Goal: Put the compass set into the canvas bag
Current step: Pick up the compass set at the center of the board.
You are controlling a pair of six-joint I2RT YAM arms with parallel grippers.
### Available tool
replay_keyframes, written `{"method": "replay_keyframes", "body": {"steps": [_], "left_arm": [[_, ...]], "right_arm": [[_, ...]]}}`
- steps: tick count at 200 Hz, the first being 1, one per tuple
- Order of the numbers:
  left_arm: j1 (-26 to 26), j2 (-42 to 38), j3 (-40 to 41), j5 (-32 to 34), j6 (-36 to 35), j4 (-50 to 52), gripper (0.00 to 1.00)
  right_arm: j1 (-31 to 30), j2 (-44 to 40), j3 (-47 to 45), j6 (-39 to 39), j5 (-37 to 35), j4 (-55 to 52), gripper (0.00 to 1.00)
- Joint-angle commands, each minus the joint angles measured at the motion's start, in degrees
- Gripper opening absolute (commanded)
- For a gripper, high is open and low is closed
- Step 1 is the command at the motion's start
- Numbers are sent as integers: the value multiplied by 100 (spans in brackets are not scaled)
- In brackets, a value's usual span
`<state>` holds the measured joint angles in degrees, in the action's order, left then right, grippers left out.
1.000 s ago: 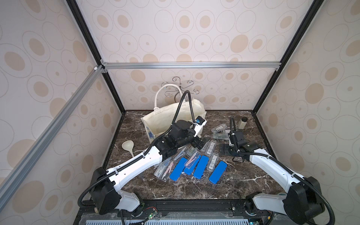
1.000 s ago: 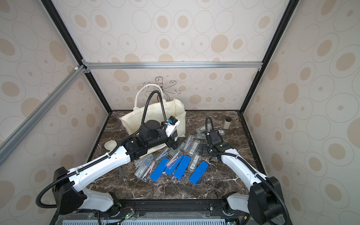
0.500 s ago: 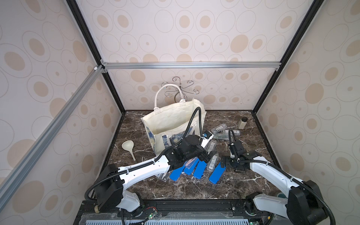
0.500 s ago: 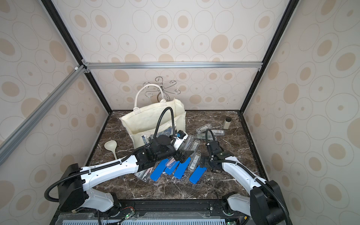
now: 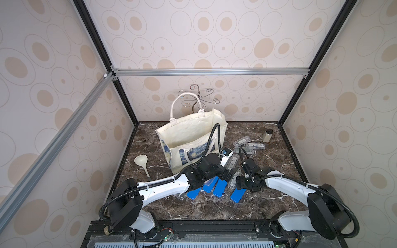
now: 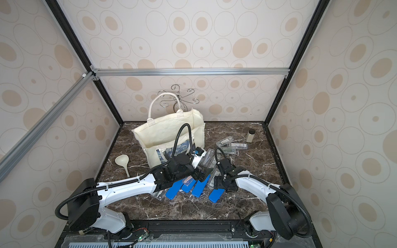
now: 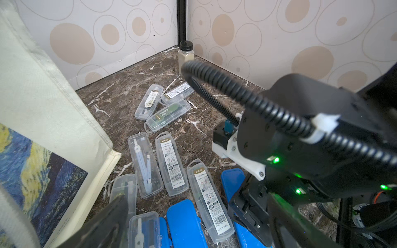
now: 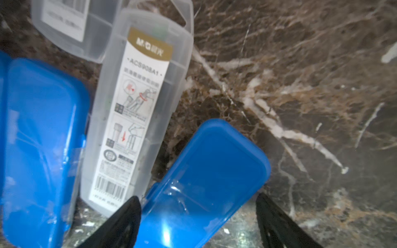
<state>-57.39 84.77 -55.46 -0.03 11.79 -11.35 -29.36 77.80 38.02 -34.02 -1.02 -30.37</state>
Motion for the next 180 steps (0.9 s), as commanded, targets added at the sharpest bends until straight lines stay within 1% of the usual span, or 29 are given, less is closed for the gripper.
{"method": "replay_keyframes", "body": {"steps": [1, 24, 55, 80, 108, 135, 158, 180], "left_arm": [[-70, 90, -48, 100, -18, -202, 100], [-62, 136, -41, 131, -41, -205, 100], [-62, 162, -17, 170, -57, -213, 100], [-62, 239, -52, 154, -59, -236, 100], [-67, 294, -94, 118, -46, -229, 100], [-65, 322, -130, 100, -84, -197, 100], [-62, 347, -166, 115, -117, -169, 100], [-62, 356, -158, 112, -108, -198, 100]], "right_arm": [[-48, 181, 109, -157, -170, -56, 83], [-49, 271, 135, -116, -378, -278, 82], [-36, 145, 130, -3, -791, -627, 80], [-33, 162, 184, 6, -635, -545, 76], [-31, 487, 314, -94, -476, -338, 75], [-33, 778, 381, -184, -341, -80, 67], [-29, 922, 474, -198, -428, -31, 59], [-17, 870, 534, -145, -590, -79, 58]]}}
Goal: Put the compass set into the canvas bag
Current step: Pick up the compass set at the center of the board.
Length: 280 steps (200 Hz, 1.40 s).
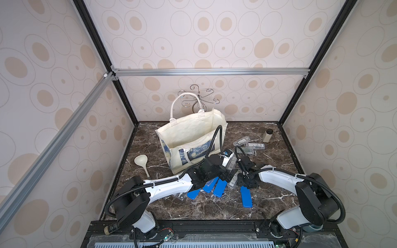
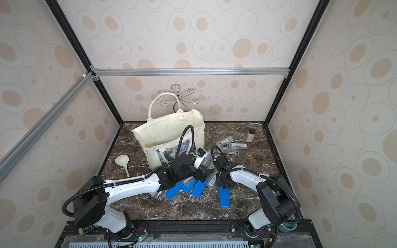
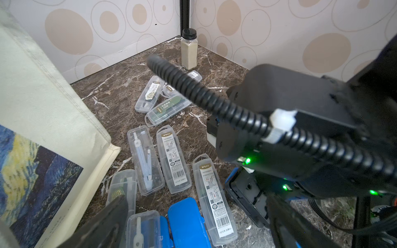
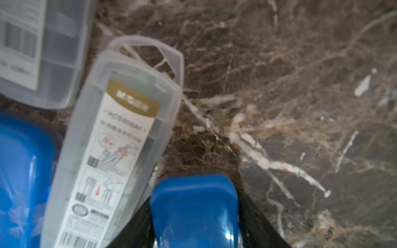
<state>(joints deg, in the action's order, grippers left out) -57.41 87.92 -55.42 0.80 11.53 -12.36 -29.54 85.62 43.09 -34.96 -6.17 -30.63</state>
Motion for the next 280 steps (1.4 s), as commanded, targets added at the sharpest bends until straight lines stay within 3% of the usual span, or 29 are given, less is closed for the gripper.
{"method": "replay_keyframes", "body": {"steps": [1, 83, 156, 232, 280], "left_arm": [[-60, 41, -158, 27, -81, -99, 100], [-62, 138, -171, -44, -12, -190, 100], [-64, 67, 100, -187, 190, -798, 100], [-60, 408, 514, -1460, 740, -2287, 100], [-61, 1088, 91, -2105, 1390, -2897, 100]], "right_arm": [[5, 83, 30, -44, -75, -55, 58], [226, -235, 95, 171, -103, -44, 52], [658, -1201, 508, 504, -66, -208, 51], [809, -1967, 1219, 983, -89, -148, 51], [806, -2116, 1576, 1061, 89, 73, 51]]}}
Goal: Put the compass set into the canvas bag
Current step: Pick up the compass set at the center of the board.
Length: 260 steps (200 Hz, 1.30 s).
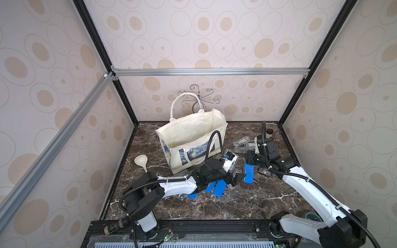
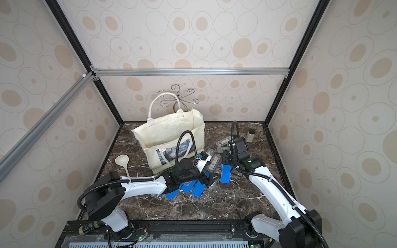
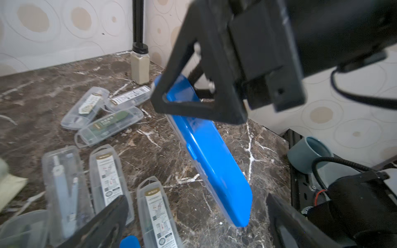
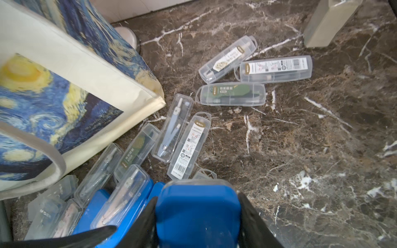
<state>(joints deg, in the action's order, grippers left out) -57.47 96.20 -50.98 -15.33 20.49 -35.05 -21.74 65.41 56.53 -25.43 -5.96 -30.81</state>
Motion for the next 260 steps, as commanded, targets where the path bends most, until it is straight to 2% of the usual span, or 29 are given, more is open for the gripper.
{"method": "replay_keyframes", "body": {"steps": [1, 37, 55, 94, 134, 168, 185, 212, 228, 240, 248, 260], "left_arm": [[-54, 263, -361, -499, 510, -636, 100], [-59, 561, -460, -589, 864, -1168, 100], [-54, 692, -515, -611, 1032, -1382, 96], [-49, 944, -602, -713, 1374, -1920, 78], [-36, 1101, -744, -798, 1515, -1988, 46], [-36, 1173, -799, -820, 1581, -1987, 28], [-36, 1197, -825, -829, 1585, -1973, 24], [-27, 1217, -834, -812, 1574, -1955, 22], [-26, 1216, -843, -799, 1539, -1921, 21], [-21, 1204, -867, -779, 1475, -1839, 21], [-25, 1198, -890, -746, 1426, -1761, 21], [-26, 1180, -945, -698, 1308, -1587, 21]], "right_arm": [[27, -101, 242, 108, 68, 92, 51], [33, -125, 392, 98, 203, 244, 51], [33, -143, 448, 60, 243, 274, 51], [47, -217, 482, 8, 305, 341, 51], [47, -269, 482, -39, 367, 430, 51], [55, -253, 496, -74, 447, 483, 51], [49, -234, 491, -74, 481, 503, 51], [56, -223, 486, -75, 490, 506, 52], [64, -235, 488, -59, 428, 476, 57], [64, -257, 487, -59, 249, 431, 66], [66, -288, 485, -51, 83, 364, 75], [131, -351, 484, -34, -93, 288, 95]]}}
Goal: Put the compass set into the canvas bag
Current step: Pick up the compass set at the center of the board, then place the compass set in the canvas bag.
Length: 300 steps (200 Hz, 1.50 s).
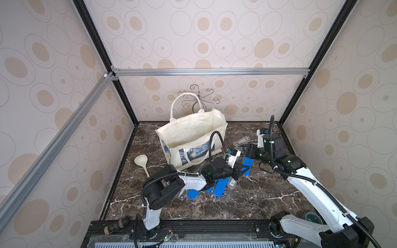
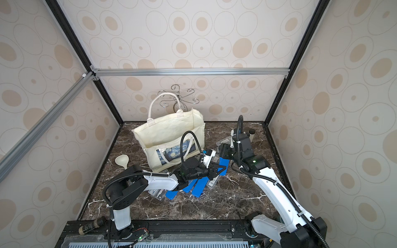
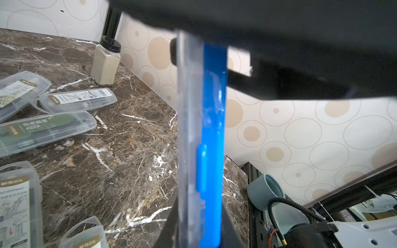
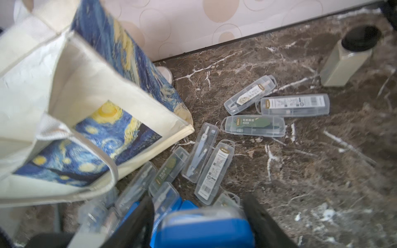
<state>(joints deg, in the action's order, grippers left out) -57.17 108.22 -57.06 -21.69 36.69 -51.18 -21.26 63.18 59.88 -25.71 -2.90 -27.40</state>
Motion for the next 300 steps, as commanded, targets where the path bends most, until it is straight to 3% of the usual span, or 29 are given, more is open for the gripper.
{"method": "replay_keyframes", "body": {"steps": [1, 52, 121, 194, 261, 300], "left_arm": [[-57, -26, -339, -54, -320, 41, 21], [-60, -245, -610, 393, -949, 1027, 20], [19, -681, -1768, 1243, -2242, 3422, 21], [601, -1523, -3009, 3144, -3499, 5795, 22], [1798, -1963, -3190, 3734, -4348, 6775, 22], [2016, -1676, -3176, 4320, -5238, 7096, 23]], "right_arm": [[82, -133, 148, -5, -406, -72, 97], [957, -493, 168, 117, -416, -465, 100], [1837, -1122, -14, 305, -549, -606, 100], [1878, -781, -596, 269, -177, -397, 100], [1879, -480, -883, 251, -23, -179, 100], [1879, -309, -936, 235, 121, -108, 100]]}}
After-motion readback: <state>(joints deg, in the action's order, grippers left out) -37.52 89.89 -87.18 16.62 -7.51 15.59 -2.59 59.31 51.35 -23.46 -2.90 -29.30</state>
